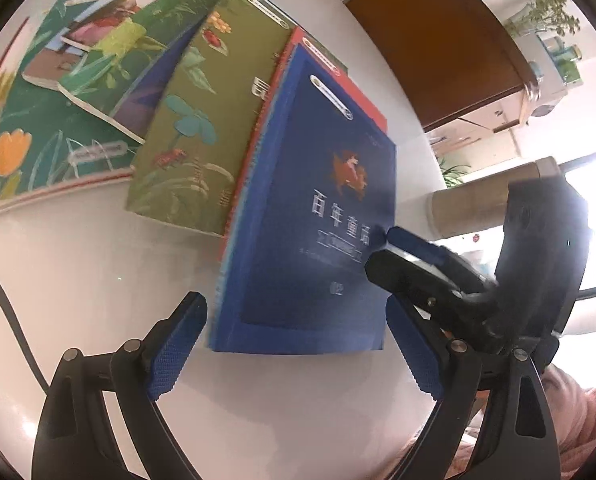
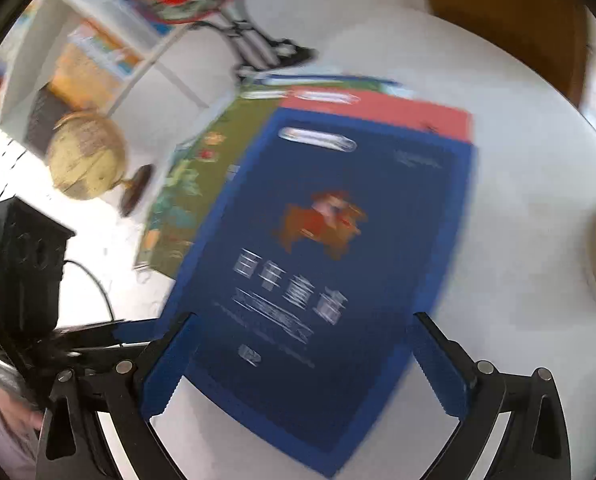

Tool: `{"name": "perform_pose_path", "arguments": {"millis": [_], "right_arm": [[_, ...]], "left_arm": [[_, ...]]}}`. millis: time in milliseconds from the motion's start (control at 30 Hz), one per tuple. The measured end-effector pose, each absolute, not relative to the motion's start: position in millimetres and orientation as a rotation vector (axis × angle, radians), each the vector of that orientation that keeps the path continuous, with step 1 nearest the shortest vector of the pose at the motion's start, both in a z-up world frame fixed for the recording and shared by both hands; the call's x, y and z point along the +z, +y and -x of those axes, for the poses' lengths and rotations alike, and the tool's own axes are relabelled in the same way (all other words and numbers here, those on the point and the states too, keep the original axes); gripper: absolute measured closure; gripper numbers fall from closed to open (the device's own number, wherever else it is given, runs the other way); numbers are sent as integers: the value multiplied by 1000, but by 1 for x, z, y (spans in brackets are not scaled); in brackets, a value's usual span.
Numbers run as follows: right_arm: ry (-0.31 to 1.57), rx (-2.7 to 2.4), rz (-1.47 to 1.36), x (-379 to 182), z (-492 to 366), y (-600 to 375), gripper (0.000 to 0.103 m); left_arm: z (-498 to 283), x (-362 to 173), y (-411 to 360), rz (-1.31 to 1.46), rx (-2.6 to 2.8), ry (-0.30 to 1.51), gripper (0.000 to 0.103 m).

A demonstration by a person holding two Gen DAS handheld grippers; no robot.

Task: Organize books
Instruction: 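Grasp the blue book's edge with the left tool and lift it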

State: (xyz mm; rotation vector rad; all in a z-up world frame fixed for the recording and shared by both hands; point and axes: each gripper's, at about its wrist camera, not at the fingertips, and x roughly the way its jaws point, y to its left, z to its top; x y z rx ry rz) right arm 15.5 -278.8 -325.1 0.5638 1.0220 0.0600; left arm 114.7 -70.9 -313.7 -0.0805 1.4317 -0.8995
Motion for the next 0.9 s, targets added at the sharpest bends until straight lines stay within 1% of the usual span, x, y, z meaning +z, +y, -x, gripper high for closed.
{"name": "perform_pose_path", "arguments": {"millis": [133, 233, 333, 433, 600, 733, 900], "right_arm": [[1044, 43, -470, -324, -33, -275, 0], [1031, -19, -514, -325, -30, -289, 0], [1068, -98, -526, -333, -24, -294, 0], [1070, -48, -613, -338, -17, -294, 0], [1085, -34, -551, -336, -20, -285, 0], [1088, 37, -543, -336, -28, -282, 0], [1053, 189, -423, -319, -50, -260, 0]], "left_arm": [[-123, -307, -64, 70, -894, 1396, 13], [-130, -310, -68, 94, -900, 1429, 13], [-129, -307, -76, 55, -909, 1407, 13], [-128, -304, -87, 39, -930, 1414, 13], [-123, -302, -91, -20, -903, 1416, 13], [-118, -300, -81, -41, -884, 1423, 13], [-112, -307, -52, 27, -858, 1466, 13]]}}
